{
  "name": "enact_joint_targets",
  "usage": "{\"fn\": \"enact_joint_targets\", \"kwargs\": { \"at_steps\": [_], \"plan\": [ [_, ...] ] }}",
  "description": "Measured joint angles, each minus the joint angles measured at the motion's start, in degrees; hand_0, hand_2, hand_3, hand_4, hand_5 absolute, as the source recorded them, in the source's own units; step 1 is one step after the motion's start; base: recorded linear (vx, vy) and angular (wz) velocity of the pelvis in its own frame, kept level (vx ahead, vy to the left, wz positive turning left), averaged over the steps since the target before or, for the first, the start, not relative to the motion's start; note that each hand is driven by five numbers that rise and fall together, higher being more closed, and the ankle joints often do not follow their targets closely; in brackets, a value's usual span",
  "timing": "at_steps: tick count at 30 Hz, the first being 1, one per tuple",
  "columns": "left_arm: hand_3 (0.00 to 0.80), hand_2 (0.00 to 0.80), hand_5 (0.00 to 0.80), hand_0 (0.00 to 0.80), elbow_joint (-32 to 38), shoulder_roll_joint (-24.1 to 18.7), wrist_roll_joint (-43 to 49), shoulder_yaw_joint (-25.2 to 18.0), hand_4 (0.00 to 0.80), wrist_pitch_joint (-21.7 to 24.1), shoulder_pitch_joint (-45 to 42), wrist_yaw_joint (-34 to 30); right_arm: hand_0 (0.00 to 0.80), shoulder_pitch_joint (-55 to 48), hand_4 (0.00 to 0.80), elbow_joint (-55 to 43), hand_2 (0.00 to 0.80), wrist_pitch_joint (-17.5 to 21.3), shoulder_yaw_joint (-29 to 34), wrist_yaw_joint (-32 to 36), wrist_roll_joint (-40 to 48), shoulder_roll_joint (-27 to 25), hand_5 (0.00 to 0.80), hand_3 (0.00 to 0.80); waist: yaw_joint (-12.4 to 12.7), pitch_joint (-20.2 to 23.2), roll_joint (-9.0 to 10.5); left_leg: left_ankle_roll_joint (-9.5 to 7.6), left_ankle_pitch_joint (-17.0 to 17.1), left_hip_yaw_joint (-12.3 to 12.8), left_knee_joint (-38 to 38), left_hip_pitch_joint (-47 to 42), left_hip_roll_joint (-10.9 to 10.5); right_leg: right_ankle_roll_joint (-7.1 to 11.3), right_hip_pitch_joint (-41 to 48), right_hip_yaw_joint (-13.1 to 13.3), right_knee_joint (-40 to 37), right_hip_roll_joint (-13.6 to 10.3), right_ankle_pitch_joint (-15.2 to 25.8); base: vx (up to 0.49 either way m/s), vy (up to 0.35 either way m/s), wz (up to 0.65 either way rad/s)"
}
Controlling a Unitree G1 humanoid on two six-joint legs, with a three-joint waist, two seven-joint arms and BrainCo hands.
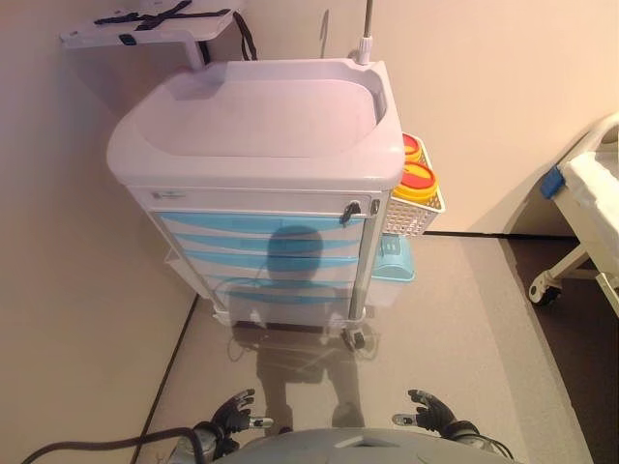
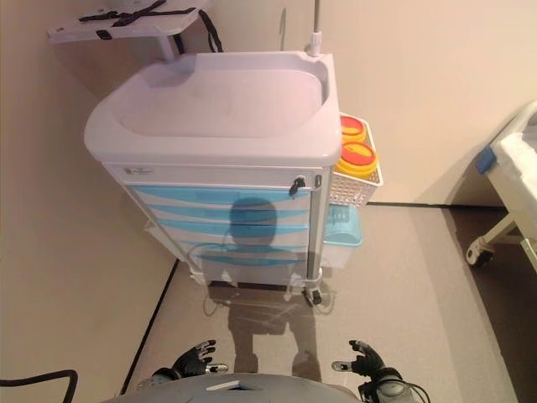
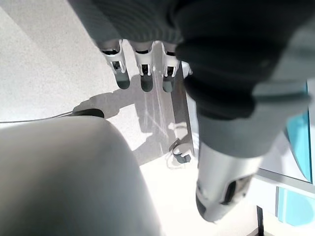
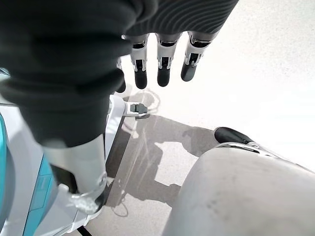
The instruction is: Open the drawer and pick up the medicine
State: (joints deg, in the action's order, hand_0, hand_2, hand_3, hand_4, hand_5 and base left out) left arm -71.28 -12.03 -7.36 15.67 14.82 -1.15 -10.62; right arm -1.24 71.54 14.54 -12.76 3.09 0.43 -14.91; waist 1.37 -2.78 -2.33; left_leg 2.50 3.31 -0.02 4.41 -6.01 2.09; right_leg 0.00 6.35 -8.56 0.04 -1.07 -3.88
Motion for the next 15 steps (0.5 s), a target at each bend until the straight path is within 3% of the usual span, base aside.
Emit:
{"fn": "enact_joint_targets", "kwargs": {
  "at_steps": [15],
  "plan": [
    [0.000,0.000,0.000,0.000,0.0,0.0,-2.8,-0.5,0.000,-0.8,0.0,-1.2,0.000,0.0,0.000,0.0,0.000,-0.1,0.0,0.0,0.0,0.0,0.000,0.000,0.0,0.0,0.05,0.00,0.0,0.0,0.0,-0.1,0.0,0.00,0.1,0.0,0.0,0.0,0.0,0.000,0.000,0.00]
  ]
}}
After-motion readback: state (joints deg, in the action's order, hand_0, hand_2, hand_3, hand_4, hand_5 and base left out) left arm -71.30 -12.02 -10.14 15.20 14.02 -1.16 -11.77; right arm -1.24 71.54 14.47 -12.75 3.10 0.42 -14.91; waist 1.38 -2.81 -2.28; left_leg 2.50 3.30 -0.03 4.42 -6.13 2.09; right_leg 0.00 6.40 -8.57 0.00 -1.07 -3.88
